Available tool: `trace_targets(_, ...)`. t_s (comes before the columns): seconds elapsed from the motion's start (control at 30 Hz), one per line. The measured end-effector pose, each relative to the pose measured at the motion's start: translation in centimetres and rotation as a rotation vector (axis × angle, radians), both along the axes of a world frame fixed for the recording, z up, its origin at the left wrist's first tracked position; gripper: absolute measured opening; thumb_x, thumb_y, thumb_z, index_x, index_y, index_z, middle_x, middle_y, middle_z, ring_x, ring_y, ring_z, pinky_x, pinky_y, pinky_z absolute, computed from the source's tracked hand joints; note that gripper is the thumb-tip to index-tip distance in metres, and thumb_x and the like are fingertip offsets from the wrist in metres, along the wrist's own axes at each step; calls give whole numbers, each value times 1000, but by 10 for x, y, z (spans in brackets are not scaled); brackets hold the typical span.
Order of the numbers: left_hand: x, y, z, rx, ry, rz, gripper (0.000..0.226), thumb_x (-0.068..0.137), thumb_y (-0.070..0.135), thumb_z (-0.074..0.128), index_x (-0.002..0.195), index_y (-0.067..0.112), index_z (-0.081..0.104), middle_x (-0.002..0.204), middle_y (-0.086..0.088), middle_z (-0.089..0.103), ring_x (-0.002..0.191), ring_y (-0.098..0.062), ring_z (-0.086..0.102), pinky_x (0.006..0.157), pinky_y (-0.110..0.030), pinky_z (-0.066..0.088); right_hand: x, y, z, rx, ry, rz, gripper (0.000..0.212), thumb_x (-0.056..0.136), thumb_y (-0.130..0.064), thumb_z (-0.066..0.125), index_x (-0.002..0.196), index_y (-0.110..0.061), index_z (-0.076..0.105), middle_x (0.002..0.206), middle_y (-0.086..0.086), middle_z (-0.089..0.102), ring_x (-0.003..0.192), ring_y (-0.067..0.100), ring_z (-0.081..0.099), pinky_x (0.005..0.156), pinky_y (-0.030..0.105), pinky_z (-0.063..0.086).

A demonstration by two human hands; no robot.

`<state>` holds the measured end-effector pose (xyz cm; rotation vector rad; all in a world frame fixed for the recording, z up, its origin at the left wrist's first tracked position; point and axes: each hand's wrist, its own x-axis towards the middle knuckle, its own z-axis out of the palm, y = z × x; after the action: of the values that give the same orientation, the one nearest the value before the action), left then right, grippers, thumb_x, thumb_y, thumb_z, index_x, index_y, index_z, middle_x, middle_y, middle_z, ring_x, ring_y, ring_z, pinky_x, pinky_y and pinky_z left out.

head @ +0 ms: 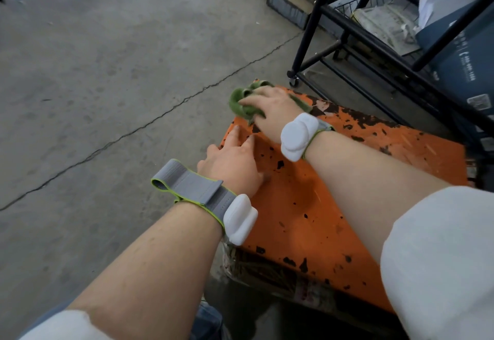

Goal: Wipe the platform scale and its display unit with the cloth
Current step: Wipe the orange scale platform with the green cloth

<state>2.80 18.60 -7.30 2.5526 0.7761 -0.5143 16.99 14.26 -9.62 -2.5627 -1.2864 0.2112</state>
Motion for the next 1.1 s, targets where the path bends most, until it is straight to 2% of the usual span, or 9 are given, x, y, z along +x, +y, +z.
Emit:
trace_targets(0.1,0,-1,1,4,6,-7,75,84,57,54,145,41,13,157,15,-3,134,-34,26,100,-46,38,0,-11,1,-27,-80,31,44,91,-21,46,133,-33,50,141,-1,44,131,26,33,107,41,31)
trace_targets(0.2,-2,0,-1,29,16,-22,77,85,58,53,147,41,11,157,16,-4,135,-33,26,101,-45,39,15,-17,2,-75,-113,-251,44,92,-25,43,134,-35,46,142,1,42,127,31,33,102,41,32)
trace_targets(0.27,-2,-1,-2,36,20,-25,76,85,58,51,147,41,10,158,15,-4,135,-33,26,101,-45,39,11,-16,4,-106,-127,-331,43,92,-27,42,134,-35,45,142,3,40,126,32,32,102,41,30)
trace_targets(0.43,1,-4,1,32,22,-4,75,85,60,50,146,42,11,157,14,-3,134,-35,26,100,-45,37,-16,-20,-1,-28,-152,8,42,94,-27,45,135,-32,48,139,6,42,120,34,35,101,44,35)
trace_targets(0.6,-1,-3,0,46,36,-23,79,84,60,51,147,40,9,158,15,-5,136,-35,24,101,-46,38,-1,-17,-3,-52,-137,-314,40,95,-20,40,132,-31,49,136,10,41,120,34,36,98,42,38)
trace_targets(0.77,0,-2,1,17,-6,-10,74,83,56,54,145,41,16,157,15,-3,133,-37,27,99,-45,37,-25,-13,-1,-41,-138,17,42,92,-30,45,134,-33,48,137,7,41,120,32,37,96,41,38)
trace_targets(0.93,-3,0,0,41,9,-37,80,83,58,55,147,38,11,157,16,-3,135,-34,26,102,-46,38,1,-11,-7,-42,-174,-374,41,94,-29,41,134,-36,45,141,6,39,123,32,35,98,39,34)
trace_targets(0.97,-4,1,-1,44,12,-38,81,83,58,55,148,38,10,157,16,-3,135,-34,26,101,-45,39,0,-9,-7,-46,-166,-383,42,94,-30,41,135,-36,45,145,3,36,125,31,33,100,39,32)
trace_targets(1.1,-1,1,0,23,9,-17,83,82,57,57,148,38,9,158,14,-2,136,-33,25,102,-44,37,-18,-11,-9,-21,-209,-74,43,93,-32,43,136,-36,45,150,-5,33,124,31,33,102,40,29)
